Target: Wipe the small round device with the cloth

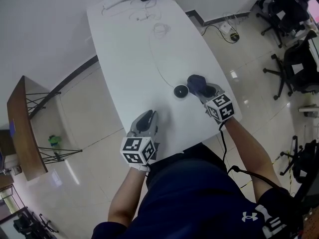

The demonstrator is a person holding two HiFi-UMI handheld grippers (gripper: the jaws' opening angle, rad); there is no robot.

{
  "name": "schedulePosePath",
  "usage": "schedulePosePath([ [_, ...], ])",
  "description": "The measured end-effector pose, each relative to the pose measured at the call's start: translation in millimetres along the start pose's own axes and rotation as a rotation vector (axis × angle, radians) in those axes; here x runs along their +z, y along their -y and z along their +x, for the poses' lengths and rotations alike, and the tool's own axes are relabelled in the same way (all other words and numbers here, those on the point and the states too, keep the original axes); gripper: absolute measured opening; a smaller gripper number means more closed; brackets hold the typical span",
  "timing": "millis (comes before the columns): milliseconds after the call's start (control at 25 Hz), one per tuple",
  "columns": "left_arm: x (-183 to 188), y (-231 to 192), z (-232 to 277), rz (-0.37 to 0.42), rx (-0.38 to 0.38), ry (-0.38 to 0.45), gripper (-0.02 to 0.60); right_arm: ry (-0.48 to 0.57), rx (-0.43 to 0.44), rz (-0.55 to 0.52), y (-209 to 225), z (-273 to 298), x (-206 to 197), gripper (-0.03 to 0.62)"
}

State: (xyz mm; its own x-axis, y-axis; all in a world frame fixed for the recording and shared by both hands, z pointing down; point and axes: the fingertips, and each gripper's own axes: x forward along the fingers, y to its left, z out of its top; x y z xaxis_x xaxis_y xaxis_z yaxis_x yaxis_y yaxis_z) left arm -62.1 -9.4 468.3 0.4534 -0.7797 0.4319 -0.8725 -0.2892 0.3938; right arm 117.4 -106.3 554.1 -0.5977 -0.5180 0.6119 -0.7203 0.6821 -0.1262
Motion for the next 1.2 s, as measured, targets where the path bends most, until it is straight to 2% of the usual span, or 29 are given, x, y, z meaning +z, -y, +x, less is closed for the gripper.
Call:
schedulePosePath([
  [160,-5.1,-2.5,4.1,-0.019,0.001,-0.006,0.064,0.024,-0.023,0.114,-26.2,-13.5,-16.7,0.117],
  [320,-8.0,0.3,9.0,-0.021,-0.020,-0.015,0.064,0.017,-0.033,0.082,-65.1,-15.2,-25.4,0.117],
  [480,-8.5,1.6,11.1,-0.007,-0.040,-0.020,0.064,0.019,0.065,0.017,-111.8,-7.3,-21.0,0.116],
  [600,-7.2,2.7,10.9,-0.001,-0.058,-0.016,0.064,0.057,0.164,0.058,-132.3,-11.3,-4.8,0.115],
  [760,-4.7,-12.5,11.8,-0.043,-0.092,-0.013,0.064,0.099,0.298,0.155,-146.3,-16.2,23.3,0.115],
  [800,-4.3,-15.6,11.7,-0.049,-0.121,-0.019,0.064,0.102,0.341,0.196,-150.4,-15.6,29.4,0.115],
  [880,-7.6,-8.8,12.6,-0.058,-0.245,-0.056,0.089,0.112,0.430,0.289,-158.2,-17.5,40.3,0.115],
  [960,-13.0,13.0,12.2,-0.070,-0.412,-0.110,0.189,0.126,0.509,0.370,-165.9,-25.3,47.9,0.115],
  [1040,-12.2,37.8,8.5,-0.078,-0.530,-0.151,0.295,0.132,0.578,0.426,-172.8,-38.6,51.3,0.115],
  [1160,-9.9,69.2,-3.9,-0.117,-0.701,-0.180,0.360,0.146,0.637,0.476,-175.7,-61.2,54.1,0.117],
  [1200,-10.6,78.9,-9.5,-0.129,-0.764,-0.190,0.359,0.153,0.643,0.476,-175.9,-67.1,55.1,0.117],
])
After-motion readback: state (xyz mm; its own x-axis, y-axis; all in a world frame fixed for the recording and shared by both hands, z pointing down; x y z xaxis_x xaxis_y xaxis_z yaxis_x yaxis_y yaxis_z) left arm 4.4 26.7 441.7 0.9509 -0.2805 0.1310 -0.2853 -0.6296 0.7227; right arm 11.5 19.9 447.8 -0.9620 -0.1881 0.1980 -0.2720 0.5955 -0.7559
